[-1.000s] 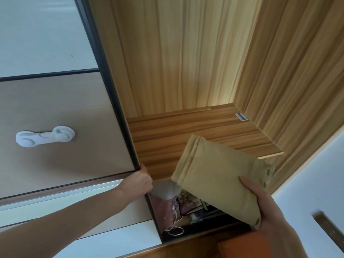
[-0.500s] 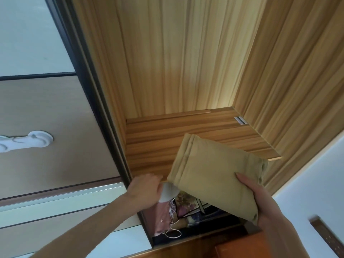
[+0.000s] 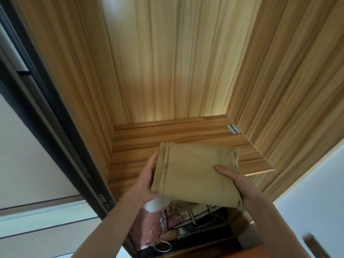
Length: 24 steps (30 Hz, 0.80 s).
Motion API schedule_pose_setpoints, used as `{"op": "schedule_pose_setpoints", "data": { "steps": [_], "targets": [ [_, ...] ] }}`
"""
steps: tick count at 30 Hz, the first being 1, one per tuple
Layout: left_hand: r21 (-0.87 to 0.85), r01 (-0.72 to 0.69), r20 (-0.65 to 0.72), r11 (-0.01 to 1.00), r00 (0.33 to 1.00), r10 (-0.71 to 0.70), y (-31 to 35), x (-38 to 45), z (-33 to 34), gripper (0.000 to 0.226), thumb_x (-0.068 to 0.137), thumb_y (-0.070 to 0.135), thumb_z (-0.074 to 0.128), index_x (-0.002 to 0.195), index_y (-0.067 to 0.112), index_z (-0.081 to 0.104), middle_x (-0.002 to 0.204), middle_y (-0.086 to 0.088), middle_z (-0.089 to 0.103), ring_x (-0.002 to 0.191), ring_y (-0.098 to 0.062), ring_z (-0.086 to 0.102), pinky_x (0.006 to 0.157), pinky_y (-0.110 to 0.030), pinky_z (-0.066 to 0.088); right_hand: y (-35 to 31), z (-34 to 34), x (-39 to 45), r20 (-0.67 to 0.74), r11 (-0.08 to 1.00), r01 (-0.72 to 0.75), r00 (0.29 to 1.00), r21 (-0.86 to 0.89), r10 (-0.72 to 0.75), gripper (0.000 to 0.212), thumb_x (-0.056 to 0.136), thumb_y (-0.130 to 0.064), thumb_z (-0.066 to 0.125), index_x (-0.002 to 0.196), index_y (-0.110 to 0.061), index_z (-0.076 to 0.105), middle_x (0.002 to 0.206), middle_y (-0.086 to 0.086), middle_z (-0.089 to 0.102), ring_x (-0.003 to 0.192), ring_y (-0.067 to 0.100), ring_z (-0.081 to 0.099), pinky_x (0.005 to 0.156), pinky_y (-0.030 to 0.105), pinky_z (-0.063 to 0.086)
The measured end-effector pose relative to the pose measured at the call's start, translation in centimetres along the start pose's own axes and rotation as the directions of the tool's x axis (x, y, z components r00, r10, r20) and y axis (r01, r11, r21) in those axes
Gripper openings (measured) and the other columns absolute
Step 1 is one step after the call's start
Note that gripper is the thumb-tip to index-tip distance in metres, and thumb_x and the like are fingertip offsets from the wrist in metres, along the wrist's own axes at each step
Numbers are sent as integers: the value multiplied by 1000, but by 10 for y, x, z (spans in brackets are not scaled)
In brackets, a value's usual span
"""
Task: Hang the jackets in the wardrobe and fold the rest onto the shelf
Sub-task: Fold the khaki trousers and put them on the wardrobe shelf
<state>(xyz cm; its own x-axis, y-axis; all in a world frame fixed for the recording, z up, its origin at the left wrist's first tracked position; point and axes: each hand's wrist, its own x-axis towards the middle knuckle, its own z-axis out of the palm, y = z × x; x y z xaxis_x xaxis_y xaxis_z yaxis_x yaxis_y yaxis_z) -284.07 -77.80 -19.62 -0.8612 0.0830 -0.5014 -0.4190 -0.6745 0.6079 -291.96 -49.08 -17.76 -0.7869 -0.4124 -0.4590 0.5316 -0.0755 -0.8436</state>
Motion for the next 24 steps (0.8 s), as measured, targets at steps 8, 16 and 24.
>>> {"op": "schedule_pose_setpoints", "data": {
  "steps": [8,16,24],
  "targets": [
    [214,-94,-203,972,969,138,-8,47,3,82,58,41,98,132,21,68,120,-11,77,110,-33,74,92,-54,61,-30,-11,58,-92,967,14,995,-256,-38,68,60,-52,98,115,-23,70,94,-2,81,82,17,79,60,30,62],
    [143,-215,-336,966,908,252,-19,107,-21,68,73,28,94,133,22,63,117,-11,78,106,-32,76,87,-51,62,-24,-27,150,-96,824,150,966,-547,-240,28,88,-54,74,104,-33,67,102,-10,72,91,10,68,64,20,50],
    [365,-195,-476,910,801,363,-25,148,-38,48,88,21,83,132,13,66,116,-11,76,106,-31,73,99,-53,58,19,-42,213,-56,693,219,935,-687,-351,31,95,-46,69,116,-23,70,102,-11,73,97,13,70,82,33,59]
  ]
}}
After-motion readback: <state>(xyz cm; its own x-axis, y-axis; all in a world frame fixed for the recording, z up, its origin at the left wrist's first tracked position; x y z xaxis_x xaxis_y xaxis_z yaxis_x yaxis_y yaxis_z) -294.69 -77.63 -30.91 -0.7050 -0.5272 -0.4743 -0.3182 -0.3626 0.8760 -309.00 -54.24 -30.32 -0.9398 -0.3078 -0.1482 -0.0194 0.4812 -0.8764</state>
